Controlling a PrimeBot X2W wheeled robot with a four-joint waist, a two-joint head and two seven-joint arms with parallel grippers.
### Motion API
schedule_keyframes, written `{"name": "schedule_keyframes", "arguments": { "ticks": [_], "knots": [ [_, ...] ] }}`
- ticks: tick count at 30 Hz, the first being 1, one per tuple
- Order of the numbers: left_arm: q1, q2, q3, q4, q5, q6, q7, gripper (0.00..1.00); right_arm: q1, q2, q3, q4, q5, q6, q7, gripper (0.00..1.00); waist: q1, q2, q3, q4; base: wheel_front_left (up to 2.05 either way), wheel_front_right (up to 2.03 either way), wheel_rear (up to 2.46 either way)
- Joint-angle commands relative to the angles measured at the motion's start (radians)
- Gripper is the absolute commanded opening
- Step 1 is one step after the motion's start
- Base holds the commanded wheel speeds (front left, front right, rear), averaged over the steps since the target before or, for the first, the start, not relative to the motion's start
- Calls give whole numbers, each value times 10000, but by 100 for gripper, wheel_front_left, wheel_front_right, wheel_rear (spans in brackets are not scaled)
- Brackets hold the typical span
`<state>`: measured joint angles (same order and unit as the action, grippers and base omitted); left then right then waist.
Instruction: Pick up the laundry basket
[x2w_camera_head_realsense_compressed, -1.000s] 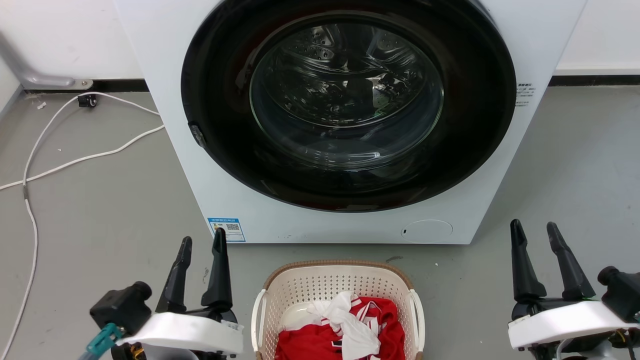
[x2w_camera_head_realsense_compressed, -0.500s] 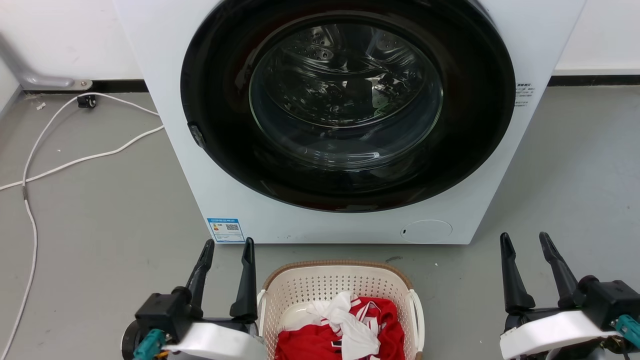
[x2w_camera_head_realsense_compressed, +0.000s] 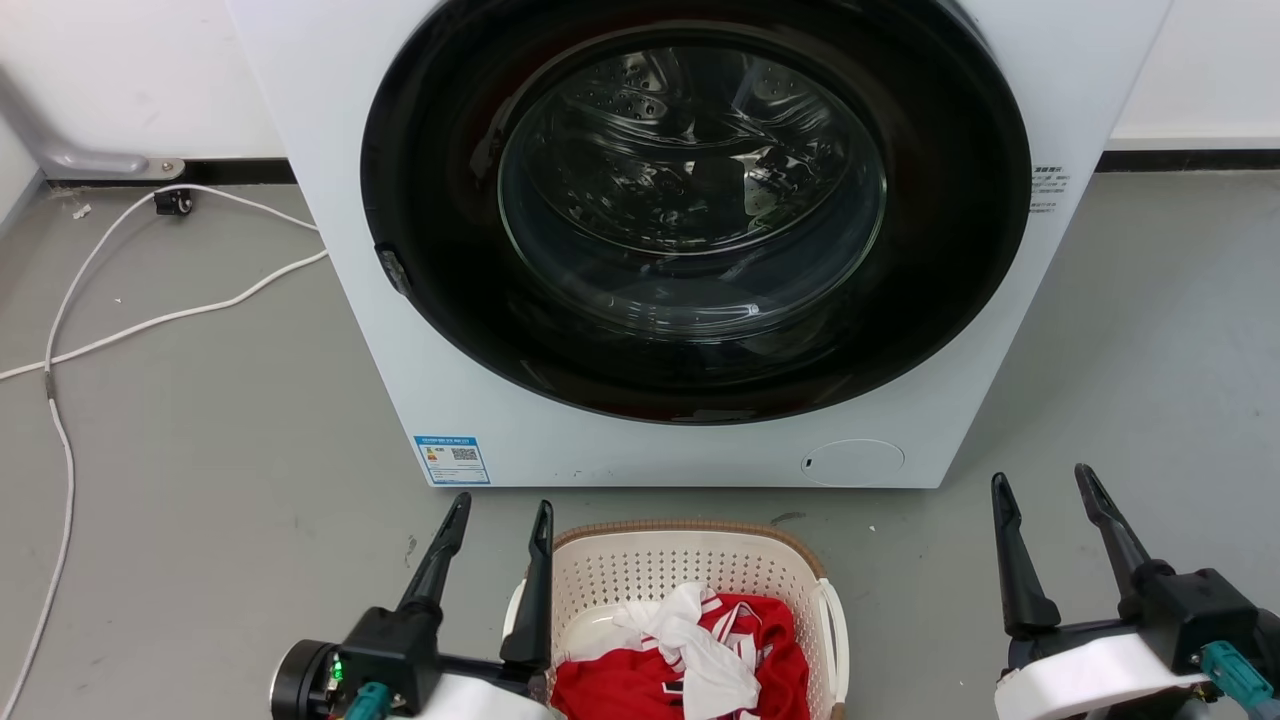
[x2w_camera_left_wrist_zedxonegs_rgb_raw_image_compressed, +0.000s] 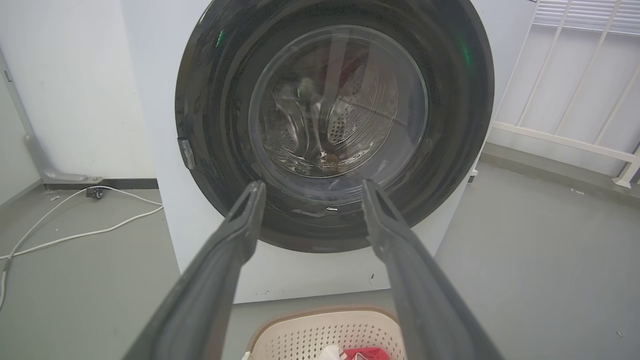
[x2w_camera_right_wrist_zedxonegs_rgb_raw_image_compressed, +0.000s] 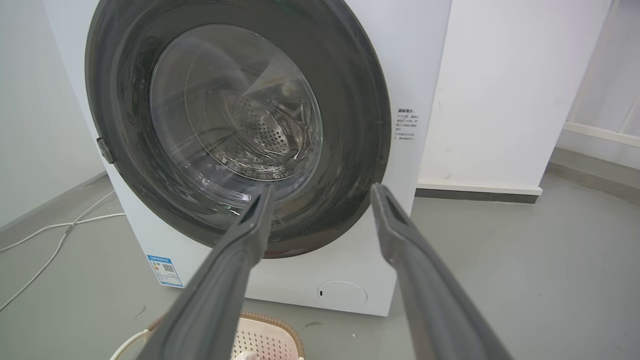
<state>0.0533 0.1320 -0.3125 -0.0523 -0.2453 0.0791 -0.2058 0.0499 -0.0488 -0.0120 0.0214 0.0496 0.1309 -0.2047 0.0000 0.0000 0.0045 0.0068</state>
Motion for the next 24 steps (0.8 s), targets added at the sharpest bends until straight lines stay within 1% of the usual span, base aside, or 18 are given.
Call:
{"name": "schedule_keyframes", "arguments": {
  "ticks": [1,5,9,15,21,24],
  "knots": [
    [35,80,-115,-23,306,-20,-88,100,104,-26,21,-100,-290,-3,-100,100,0,0,-2,1,0,0,0],
    [101,44,-258,22,576,78,-167,100,157,-26,59,-77,-578,-3,-186,100,0,0,-6,1,0,0,0],
    [183,-67,-175,35,518,-51,-226,100,176,-25,146,-27,-579,-3,-242,100,0,0,-2,10,0,0,0],
    [377,-408,337,141,551,-517,-344,100,260,-23,133,112,-429,-3,-356,100,0,0,0,27,0,0,0],
    [584,-672,779,311,1073,-987,-469,100,252,-22,171,441,-644,-3,-483,100,0,0,-1,15,0,0,0],
    [624,-727,849,403,1347,-1126,-529,100,251,-22,195,500,-801,-3,-532,100,0,0,7,11,0,0,0]
  ]
}}
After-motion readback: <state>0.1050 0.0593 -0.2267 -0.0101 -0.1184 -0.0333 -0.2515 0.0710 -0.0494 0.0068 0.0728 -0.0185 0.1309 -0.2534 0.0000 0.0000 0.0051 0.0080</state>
